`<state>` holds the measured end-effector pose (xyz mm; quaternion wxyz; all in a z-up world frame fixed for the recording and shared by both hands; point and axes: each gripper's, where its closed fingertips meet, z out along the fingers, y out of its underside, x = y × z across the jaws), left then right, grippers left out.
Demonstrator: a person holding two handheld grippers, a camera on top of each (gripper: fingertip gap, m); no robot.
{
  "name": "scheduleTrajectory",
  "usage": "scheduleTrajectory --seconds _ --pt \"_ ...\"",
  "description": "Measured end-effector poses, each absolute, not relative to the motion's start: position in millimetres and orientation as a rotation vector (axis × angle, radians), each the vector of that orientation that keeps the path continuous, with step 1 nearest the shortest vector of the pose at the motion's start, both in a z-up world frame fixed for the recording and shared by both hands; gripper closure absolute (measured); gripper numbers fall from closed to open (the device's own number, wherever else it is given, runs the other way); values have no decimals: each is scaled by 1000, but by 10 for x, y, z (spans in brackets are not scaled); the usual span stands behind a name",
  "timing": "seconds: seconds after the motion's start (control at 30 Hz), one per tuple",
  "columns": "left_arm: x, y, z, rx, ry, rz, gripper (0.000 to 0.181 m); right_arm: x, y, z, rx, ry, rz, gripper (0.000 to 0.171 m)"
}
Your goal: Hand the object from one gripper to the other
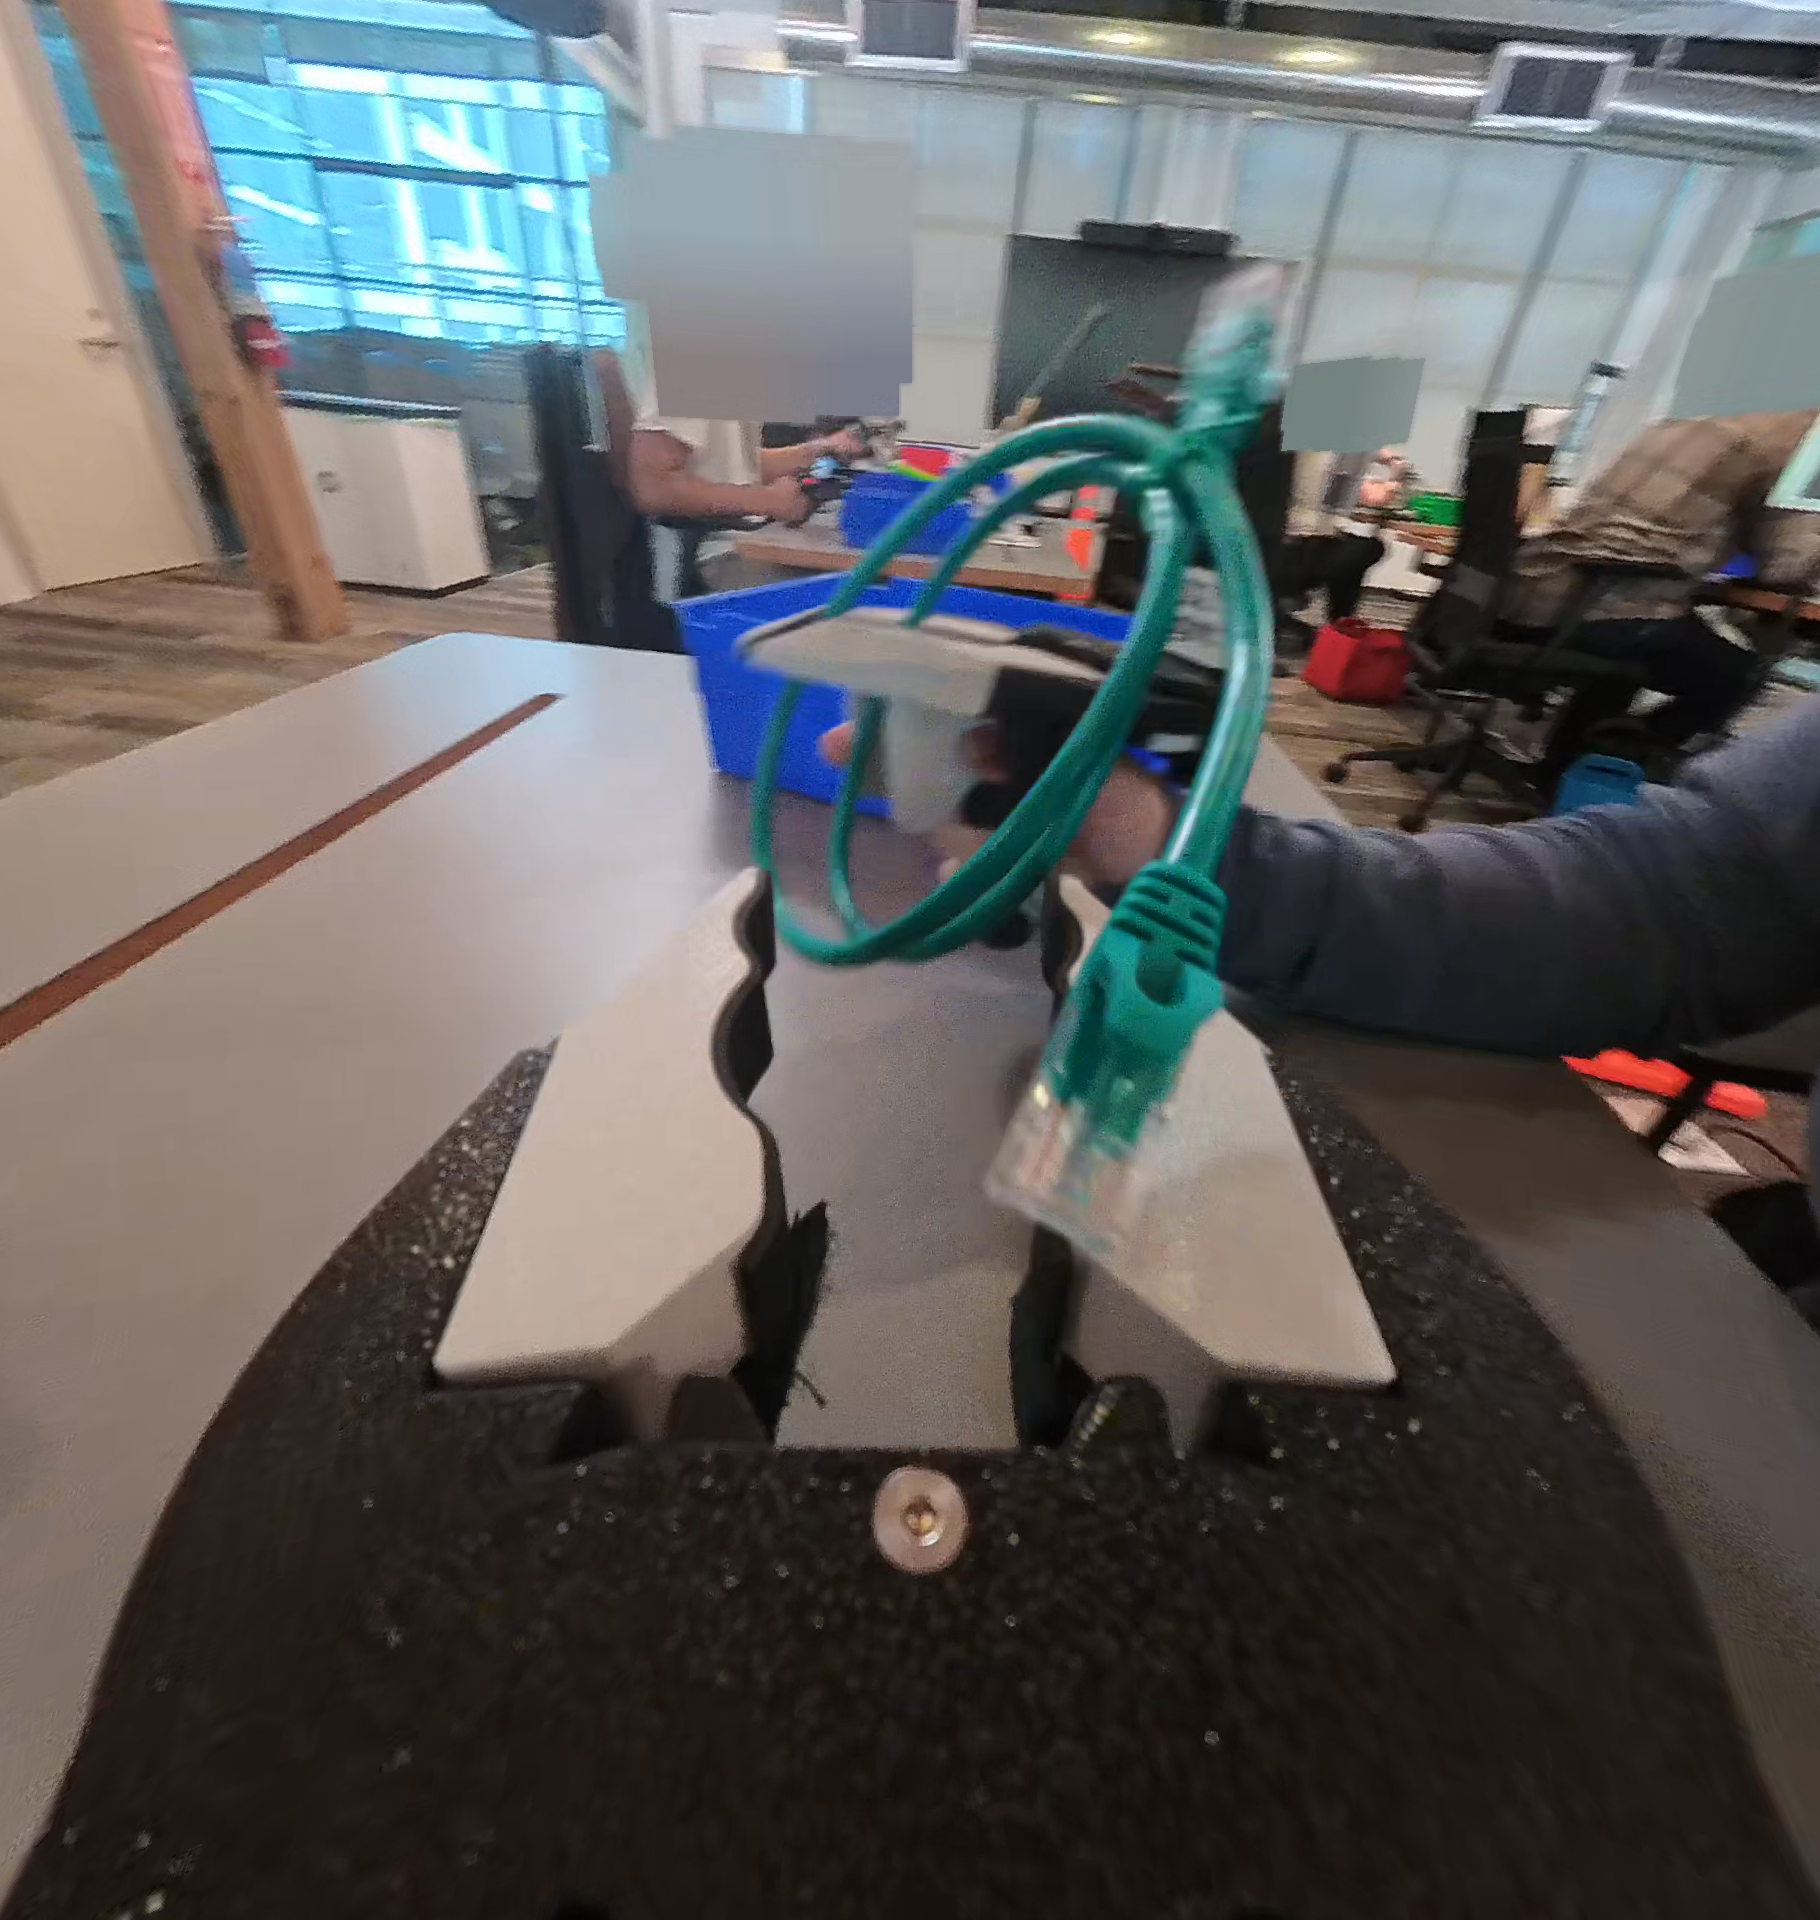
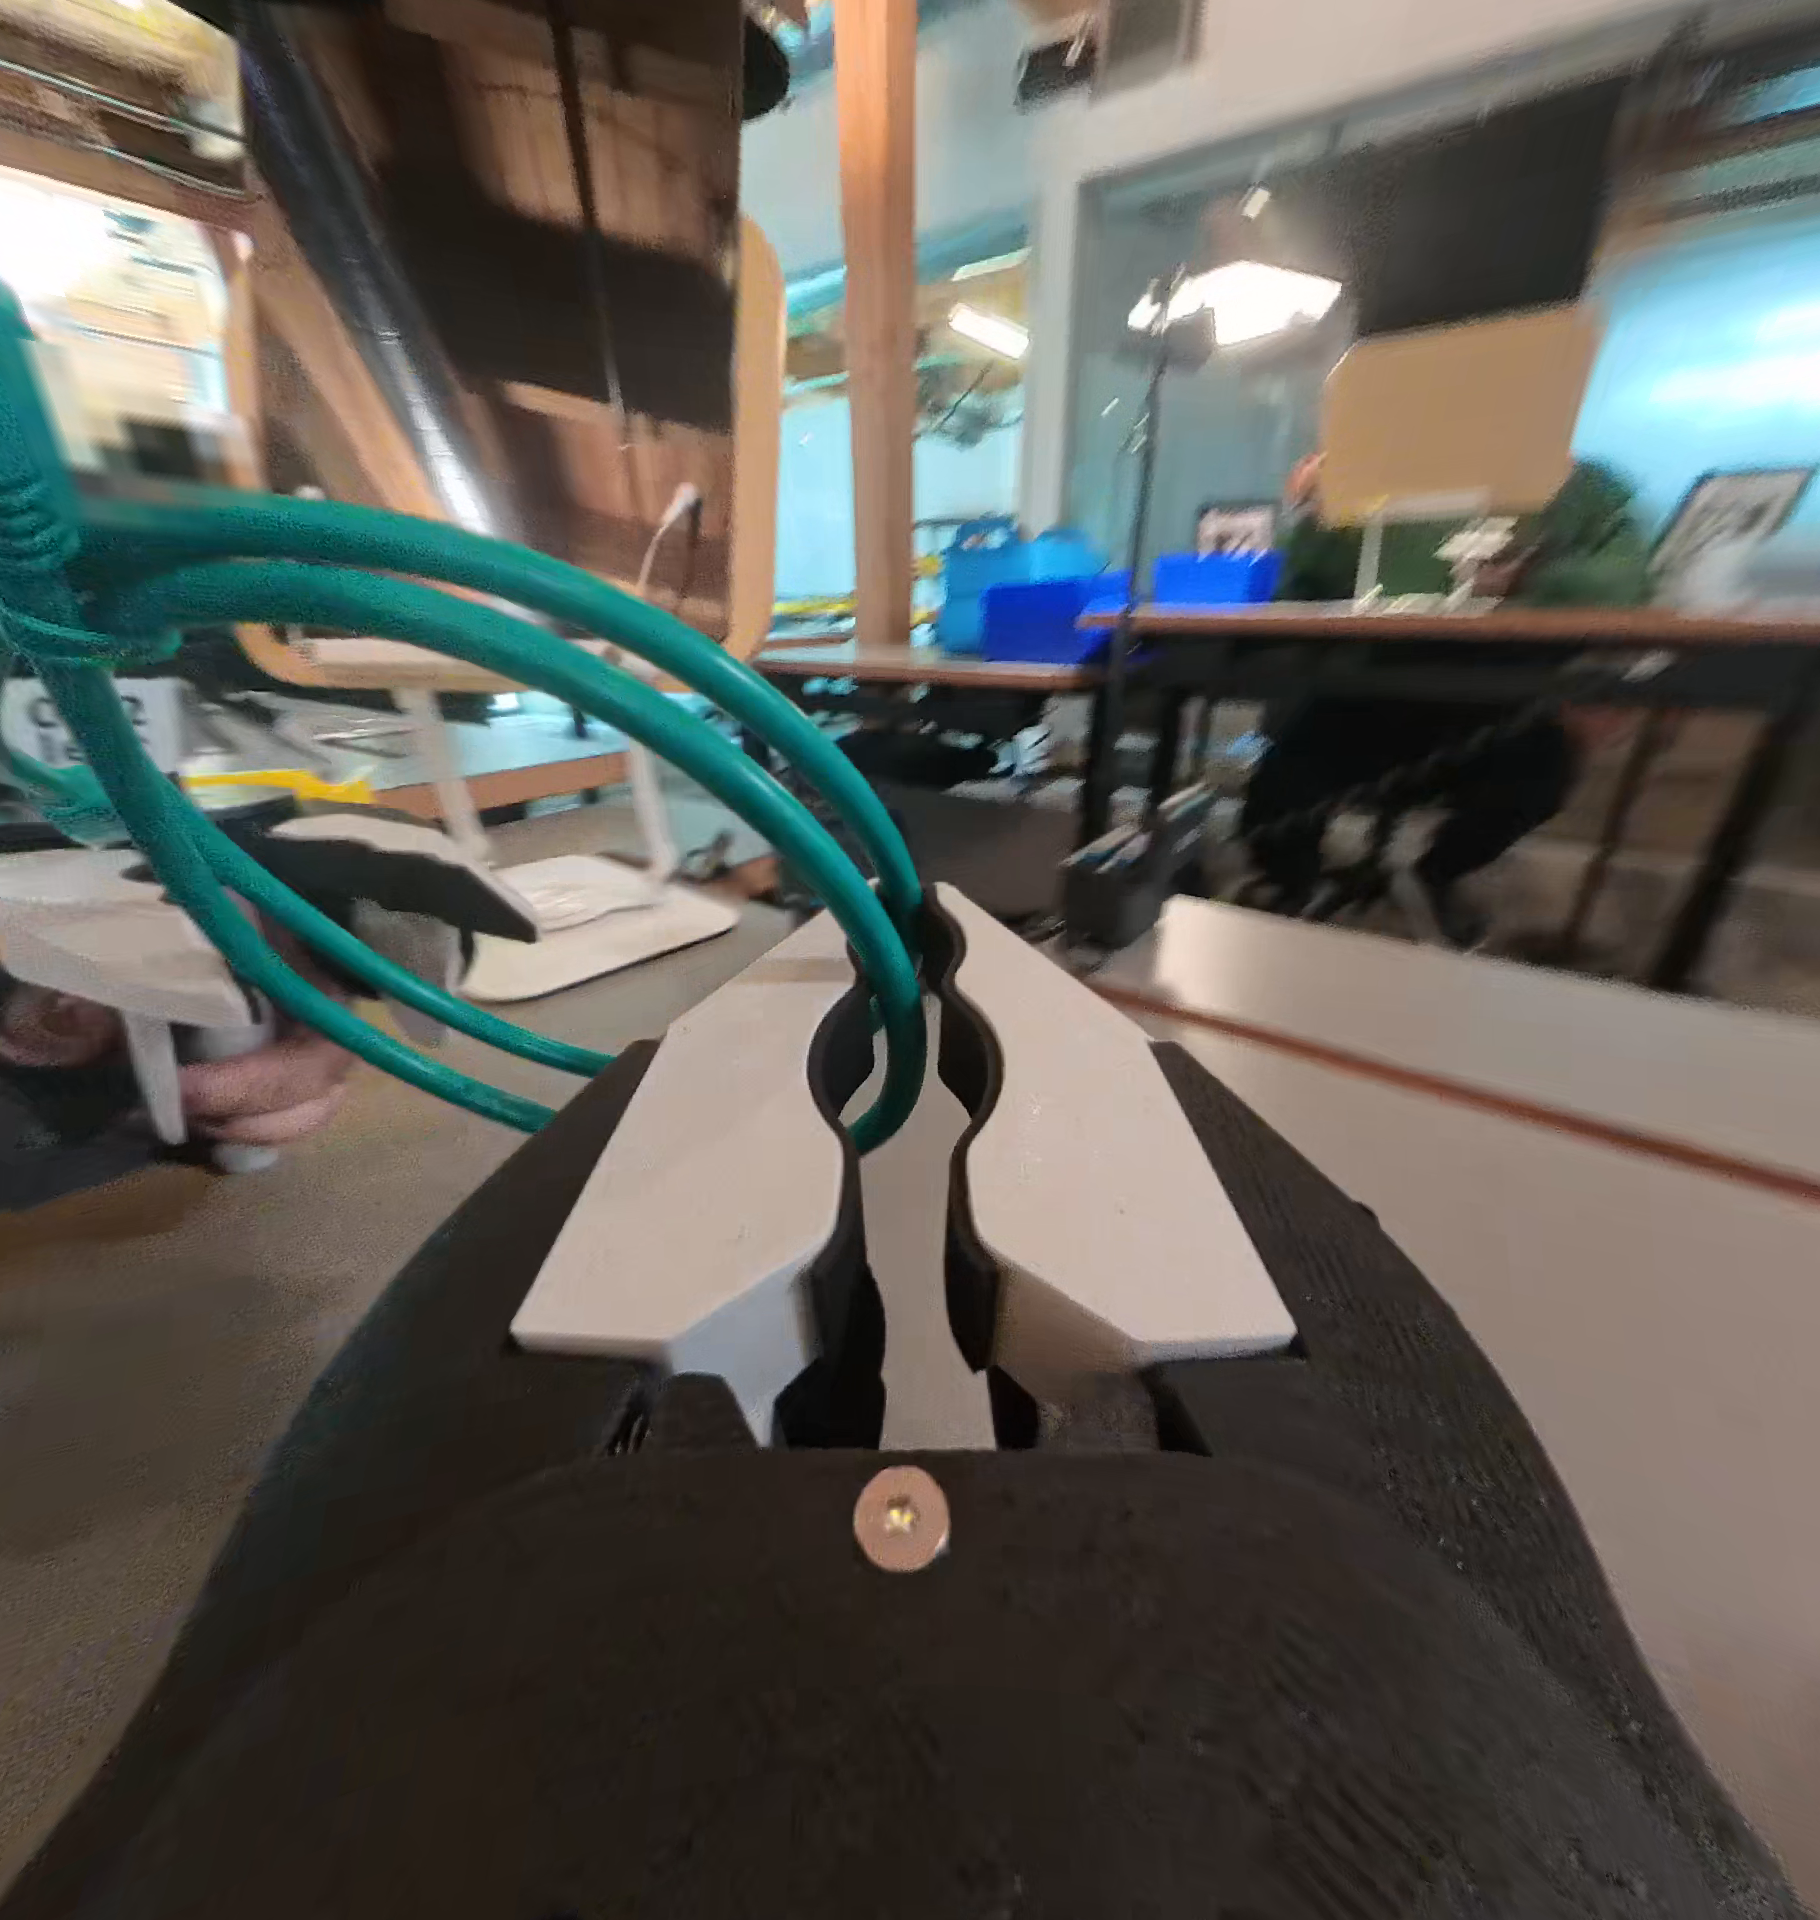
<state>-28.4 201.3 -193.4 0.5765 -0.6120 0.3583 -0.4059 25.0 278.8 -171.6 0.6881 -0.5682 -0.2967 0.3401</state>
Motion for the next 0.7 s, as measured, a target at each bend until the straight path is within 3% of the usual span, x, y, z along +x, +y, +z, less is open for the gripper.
scheduleTrajectory --seconds 0.23,0.4,0.53,0.67,0.7 --pt "-861 2500 -1993 -1598 565 -562 149 595 2818 -1404 -1100 -597 194 168" --pt "-713 2372 -1824 -1435 658 -462 148 636 2815 -1381 -1065 -592 -20 168" --pt "-635 2308 -1781 -1333 724 -308 136 690 2884 -1430 -1104 -575 -73 168" --pt "-1222 2604 -1838 -1430 472 132 158 827 2973 -1443 -1146 -528 -118 168" --pt "-1237 2611 -1855 -1443 466 112 156 865 2999 -1451 -1156 -520 -140 167"
